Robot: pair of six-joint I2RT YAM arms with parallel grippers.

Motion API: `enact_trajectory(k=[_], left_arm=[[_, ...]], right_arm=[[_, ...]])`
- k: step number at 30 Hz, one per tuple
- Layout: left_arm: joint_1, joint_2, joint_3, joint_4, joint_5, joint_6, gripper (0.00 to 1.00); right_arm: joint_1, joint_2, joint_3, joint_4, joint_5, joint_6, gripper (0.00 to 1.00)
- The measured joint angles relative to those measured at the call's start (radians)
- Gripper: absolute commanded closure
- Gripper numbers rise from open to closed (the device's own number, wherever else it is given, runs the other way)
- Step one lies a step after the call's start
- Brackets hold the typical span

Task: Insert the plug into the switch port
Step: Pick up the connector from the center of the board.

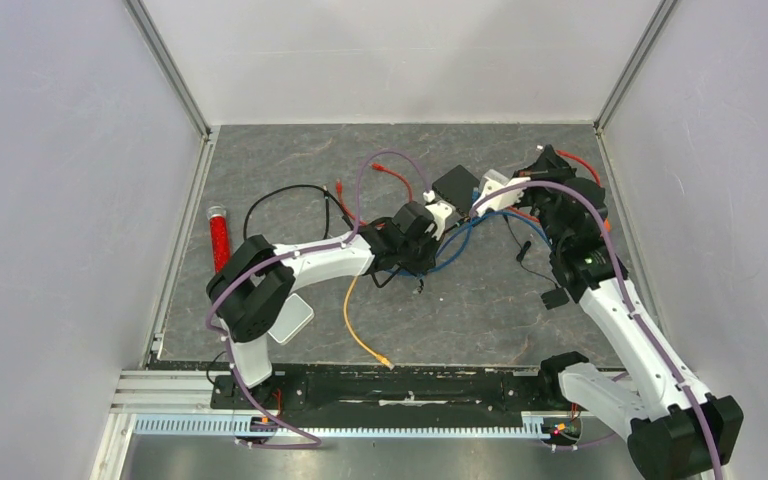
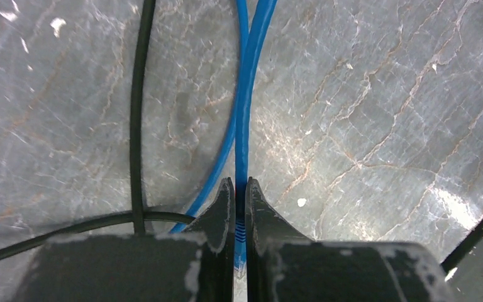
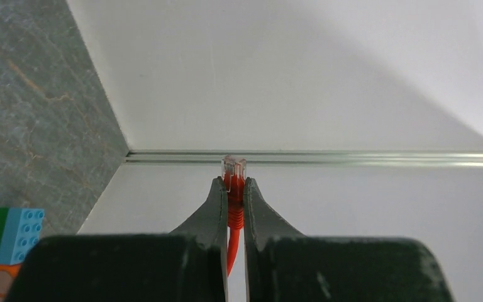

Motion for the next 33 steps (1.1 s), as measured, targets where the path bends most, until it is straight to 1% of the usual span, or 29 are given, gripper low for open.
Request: enact_trajectory(k=[2,4,8,10,13,16,20,23,27,30,33], left_arm=[[-0.001,0.000,-0.011,0.001,0.010,-0.022,0.89],[-0.002,0.000,-0.023,0.005,0.020,-0.040,0.82],[-0.006,0.000,-0.065,0.015,0.022,-0.054,0.56],[-0.007,-0.001,-0.078,0.012,0.018,-0.056,0.47],[-0.010,-0.016,-0.081,0.003,-0.022,-0.053,0.39],[-0.011,-0.080,-0.081,0.001,-0.089,-0.047,0.36],[-0.010,-0.216,-0.081,0.032,-0.164,-0.016,0.36],[-0.011,-0.307,-0.080,0.087,-0.185,0.045,0.37],[-0.011,-0.357,-0.078,0.184,-0.150,0.159,0.38],[-0.011,-0.351,-0.080,0.234,-0.088,0.237,0.38],[-0.011,-0.332,-0.092,0.288,-0.009,0.293,0.38]], right_arm=[[0.000,0.020,0.019,0.036,0.029,0.032,1.00],[0.000,0.034,0.046,0.063,0.060,0.071,1.00],[0.000,0.066,0.123,0.097,0.143,0.182,1.00],[0.000,0.081,0.162,0.103,0.192,0.268,1.00],[0.000,0.090,0.200,0.109,0.265,0.455,1.00],[0.000,0.087,0.205,0.108,0.325,0.659,1.00],[0.000,0.087,0.206,0.069,0.407,0.982,1.00],[0.000,0.088,0.206,0.005,0.437,1.228,1.00],[0.000,0.098,0.191,-0.070,0.415,1.571,1.00],[0.000,0.098,0.103,-0.080,0.356,1.834,1.00],[0.000,0.099,-0.010,-0.087,0.288,2.050,1.00]])
